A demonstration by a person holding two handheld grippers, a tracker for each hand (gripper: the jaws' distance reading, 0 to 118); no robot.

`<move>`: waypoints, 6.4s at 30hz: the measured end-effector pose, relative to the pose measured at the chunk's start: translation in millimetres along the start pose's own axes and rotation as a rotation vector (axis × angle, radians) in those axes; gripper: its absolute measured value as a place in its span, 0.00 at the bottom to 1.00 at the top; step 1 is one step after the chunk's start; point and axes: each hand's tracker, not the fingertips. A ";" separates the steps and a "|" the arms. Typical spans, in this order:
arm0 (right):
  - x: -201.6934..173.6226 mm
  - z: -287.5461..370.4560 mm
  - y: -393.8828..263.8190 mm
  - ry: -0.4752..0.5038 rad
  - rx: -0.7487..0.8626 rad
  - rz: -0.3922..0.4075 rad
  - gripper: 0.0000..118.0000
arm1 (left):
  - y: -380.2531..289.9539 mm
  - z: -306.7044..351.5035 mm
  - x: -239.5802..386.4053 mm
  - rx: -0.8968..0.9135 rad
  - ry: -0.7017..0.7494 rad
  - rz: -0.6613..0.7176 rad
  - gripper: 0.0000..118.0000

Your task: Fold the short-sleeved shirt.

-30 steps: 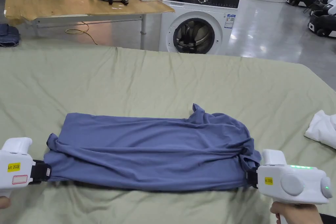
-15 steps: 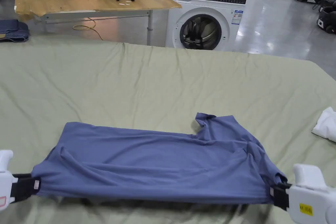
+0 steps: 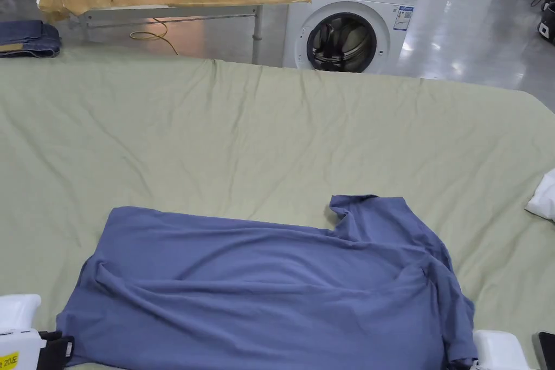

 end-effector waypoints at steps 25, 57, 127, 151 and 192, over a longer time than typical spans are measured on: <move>-106.1 61.8 116.5 0.099 0.557 -0.056 0.00 | 106.2 48.6 77.5 0.467 0.064 -0.110 0.00; -73.2 1.9 110.4 0.024 0.350 -0.072 0.00 | 235.4 -127.8 46.2 -0.106 0.129 -0.157 0.15; 25.7 72.7 53.8 0.079 -0.019 0.051 0.00 | 43.3 41.4 1.3 0.031 -0.079 -0.112 0.00; 25.2 33.9 28.0 -0.093 0.020 -0.023 0.82 | 41.1 10.5 -11.2 0.035 0.039 0.006 0.51; -108.2 75.3 96.3 0.000 0.862 -0.092 0.00 | 53.0 50.2 -42.0 0.197 -0.222 0.083 0.05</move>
